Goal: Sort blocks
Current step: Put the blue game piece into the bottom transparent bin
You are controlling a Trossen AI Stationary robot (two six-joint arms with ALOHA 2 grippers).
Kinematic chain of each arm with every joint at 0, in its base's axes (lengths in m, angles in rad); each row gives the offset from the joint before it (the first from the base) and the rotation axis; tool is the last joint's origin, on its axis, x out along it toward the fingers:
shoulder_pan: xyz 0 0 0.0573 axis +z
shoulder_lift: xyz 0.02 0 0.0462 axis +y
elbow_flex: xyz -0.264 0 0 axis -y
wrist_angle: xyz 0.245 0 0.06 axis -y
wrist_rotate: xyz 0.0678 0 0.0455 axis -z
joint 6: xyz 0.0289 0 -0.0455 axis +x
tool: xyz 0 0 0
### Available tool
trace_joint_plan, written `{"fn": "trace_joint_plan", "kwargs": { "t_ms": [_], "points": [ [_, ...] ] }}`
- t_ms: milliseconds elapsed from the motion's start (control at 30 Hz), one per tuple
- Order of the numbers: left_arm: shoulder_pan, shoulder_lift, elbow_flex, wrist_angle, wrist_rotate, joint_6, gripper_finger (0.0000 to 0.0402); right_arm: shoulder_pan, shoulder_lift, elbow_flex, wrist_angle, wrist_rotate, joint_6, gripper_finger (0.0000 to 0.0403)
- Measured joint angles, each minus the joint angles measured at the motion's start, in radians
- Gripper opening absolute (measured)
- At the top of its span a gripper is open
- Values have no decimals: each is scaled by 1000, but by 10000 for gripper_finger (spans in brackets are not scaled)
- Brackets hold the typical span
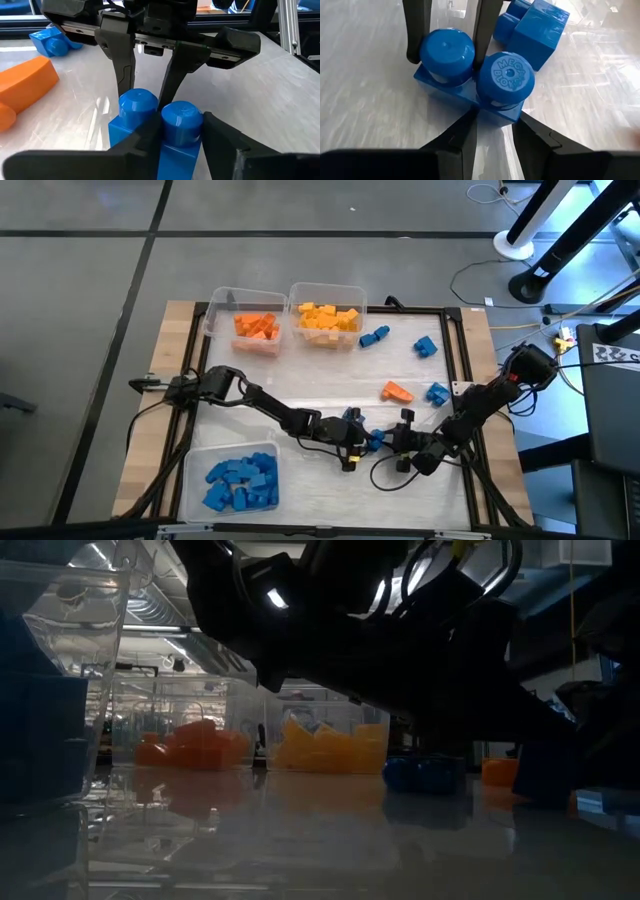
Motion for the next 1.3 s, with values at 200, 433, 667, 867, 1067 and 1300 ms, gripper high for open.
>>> {"fn": "trace_joint_plan", "kwargs": {
  "t_ms": [200,433,667,867,1067,1300],
  "points": [
    [0,0,0,0,-5,10,99,0,0,0,-1,3,0,120],
    [-6,-8,-2,10,-16,58,99,0,-1,4,-21,1,2,120],
    [-8,-31,-4,3,-16,61,104,0,-62,8,-102,-21,0,120],
    [-5,-34,-4,8,-26,64,102,1,-197,8,-244,-29,-5,120],
    [-4,-34,-4,19,-41,68,105,1,-330,8,-309,-47,-81,120],
    [-4,-81,-4,-2,-64,91,106,1,-472,7,-315,-33,-200,120]
  ]
}}
